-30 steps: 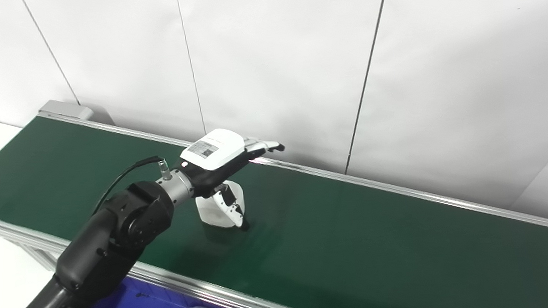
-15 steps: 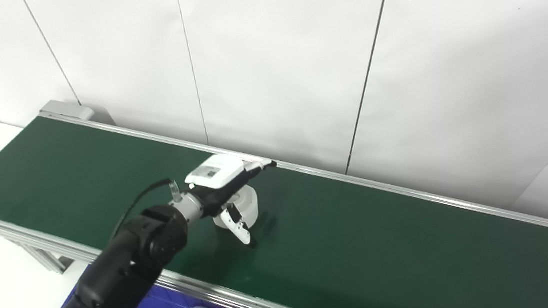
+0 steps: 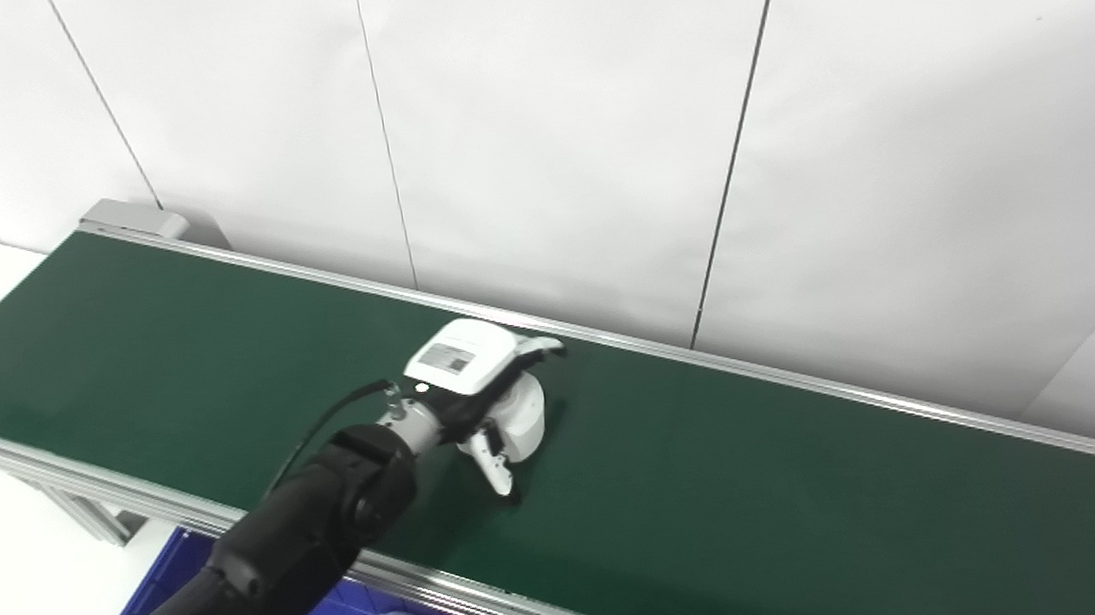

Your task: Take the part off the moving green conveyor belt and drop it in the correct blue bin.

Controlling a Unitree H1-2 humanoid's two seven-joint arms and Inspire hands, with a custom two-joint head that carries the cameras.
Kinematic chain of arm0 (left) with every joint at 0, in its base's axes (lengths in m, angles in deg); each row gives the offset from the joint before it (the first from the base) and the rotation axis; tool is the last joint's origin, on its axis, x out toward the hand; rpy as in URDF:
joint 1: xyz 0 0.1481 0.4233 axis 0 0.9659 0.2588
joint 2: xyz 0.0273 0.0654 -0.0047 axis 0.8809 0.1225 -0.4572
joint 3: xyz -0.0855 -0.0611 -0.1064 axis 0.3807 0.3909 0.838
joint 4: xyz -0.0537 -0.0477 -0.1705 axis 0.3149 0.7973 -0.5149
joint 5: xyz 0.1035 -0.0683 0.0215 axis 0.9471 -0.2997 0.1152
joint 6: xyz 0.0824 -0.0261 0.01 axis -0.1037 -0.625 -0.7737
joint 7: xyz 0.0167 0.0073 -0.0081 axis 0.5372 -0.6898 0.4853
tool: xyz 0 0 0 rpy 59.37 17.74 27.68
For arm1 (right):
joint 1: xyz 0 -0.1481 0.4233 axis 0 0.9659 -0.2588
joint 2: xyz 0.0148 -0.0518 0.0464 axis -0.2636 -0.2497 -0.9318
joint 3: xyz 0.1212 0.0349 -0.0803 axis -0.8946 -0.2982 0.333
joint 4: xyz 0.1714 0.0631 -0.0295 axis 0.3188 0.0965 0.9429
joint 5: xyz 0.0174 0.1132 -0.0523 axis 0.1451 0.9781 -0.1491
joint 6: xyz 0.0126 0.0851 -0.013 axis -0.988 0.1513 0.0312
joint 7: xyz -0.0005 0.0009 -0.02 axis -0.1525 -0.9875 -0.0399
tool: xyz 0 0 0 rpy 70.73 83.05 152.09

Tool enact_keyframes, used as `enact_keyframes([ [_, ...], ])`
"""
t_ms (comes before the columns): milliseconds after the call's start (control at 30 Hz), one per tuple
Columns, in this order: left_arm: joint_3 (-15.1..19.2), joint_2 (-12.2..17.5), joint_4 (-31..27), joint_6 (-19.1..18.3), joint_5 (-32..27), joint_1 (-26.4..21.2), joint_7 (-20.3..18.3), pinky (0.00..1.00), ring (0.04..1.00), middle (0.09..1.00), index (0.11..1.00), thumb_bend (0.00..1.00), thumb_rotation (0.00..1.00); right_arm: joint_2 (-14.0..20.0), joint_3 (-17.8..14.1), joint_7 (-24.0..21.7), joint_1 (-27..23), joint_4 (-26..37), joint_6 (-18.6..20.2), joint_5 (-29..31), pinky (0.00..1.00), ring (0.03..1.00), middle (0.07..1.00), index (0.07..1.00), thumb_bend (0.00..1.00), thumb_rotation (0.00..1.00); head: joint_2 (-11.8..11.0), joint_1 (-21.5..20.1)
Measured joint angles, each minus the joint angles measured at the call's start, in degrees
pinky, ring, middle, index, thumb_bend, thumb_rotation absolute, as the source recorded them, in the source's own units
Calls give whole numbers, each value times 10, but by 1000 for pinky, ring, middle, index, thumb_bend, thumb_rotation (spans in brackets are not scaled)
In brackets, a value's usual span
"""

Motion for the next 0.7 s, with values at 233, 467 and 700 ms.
enact_keyframes([
  [233, -27, -5, 37, 7, 5, -10, 84, 508, 522, 525, 519, 540, 6, 0, 1, 0, 2, 7, 2, 0, 889, 885, 916, 927, 929, 1000, 4, 0],
  [467, -30, -3, 30, 6, 4, -14, 60, 427, 468, 506, 478, 520, 0, -1, 4, 0, 11, 15, 7, 0, 885, 884, 915, 925, 913, 1000, 6, 0],
  [700, -23, 8, 11, -20, 8, -13, 28, 390, 415, 480, 491, 523, 0, 0, 4, 0, 9, 15, 8, 0, 877, 879, 913, 928, 905, 1000, 7, -2],
])
